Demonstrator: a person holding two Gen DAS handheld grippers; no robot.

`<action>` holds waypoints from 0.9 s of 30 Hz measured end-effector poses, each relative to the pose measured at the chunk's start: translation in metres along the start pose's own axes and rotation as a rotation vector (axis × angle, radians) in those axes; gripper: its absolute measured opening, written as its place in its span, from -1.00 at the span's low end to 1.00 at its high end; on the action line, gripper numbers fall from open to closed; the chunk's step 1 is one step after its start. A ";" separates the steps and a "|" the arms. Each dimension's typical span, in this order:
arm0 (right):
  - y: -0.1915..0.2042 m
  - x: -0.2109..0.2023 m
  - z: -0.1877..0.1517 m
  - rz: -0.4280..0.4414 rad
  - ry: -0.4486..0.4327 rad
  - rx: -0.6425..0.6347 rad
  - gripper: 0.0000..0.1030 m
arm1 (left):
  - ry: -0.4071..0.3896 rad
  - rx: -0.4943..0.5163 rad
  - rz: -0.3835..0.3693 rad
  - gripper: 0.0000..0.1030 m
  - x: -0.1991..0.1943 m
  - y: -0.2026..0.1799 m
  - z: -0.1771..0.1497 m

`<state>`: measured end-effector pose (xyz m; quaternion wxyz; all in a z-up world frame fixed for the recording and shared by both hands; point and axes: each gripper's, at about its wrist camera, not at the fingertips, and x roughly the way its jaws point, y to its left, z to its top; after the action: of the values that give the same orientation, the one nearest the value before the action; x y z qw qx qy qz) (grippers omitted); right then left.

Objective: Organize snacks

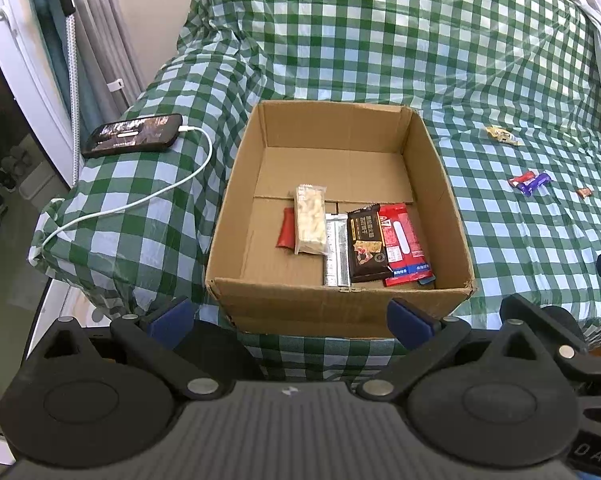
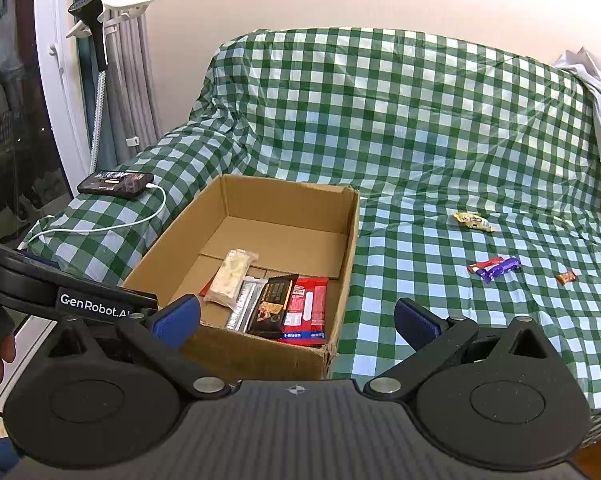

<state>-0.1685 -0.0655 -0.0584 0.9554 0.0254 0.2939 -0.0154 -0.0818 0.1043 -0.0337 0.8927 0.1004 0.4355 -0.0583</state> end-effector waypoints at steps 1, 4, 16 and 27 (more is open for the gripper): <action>0.000 0.001 0.000 0.000 0.005 0.001 0.99 | 0.005 -0.001 -0.001 0.99 0.001 0.000 0.000; -0.002 0.005 0.000 0.001 0.015 0.005 0.99 | 0.017 0.000 -0.001 0.99 0.006 -0.001 0.001; -0.013 0.020 -0.004 -0.009 0.071 0.044 0.99 | 0.072 0.004 -0.009 0.99 0.021 -0.009 0.006; -0.024 0.033 -0.008 -0.023 0.117 0.079 0.99 | 0.118 0.006 -0.013 0.99 0.032 -0.016 0.007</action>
<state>-0.1468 -0.0893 -0.0843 0.9346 0.0607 0.3487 -0.0363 -0.0600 0.0866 -0.0566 0.8648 0.1034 0.4878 -0.0595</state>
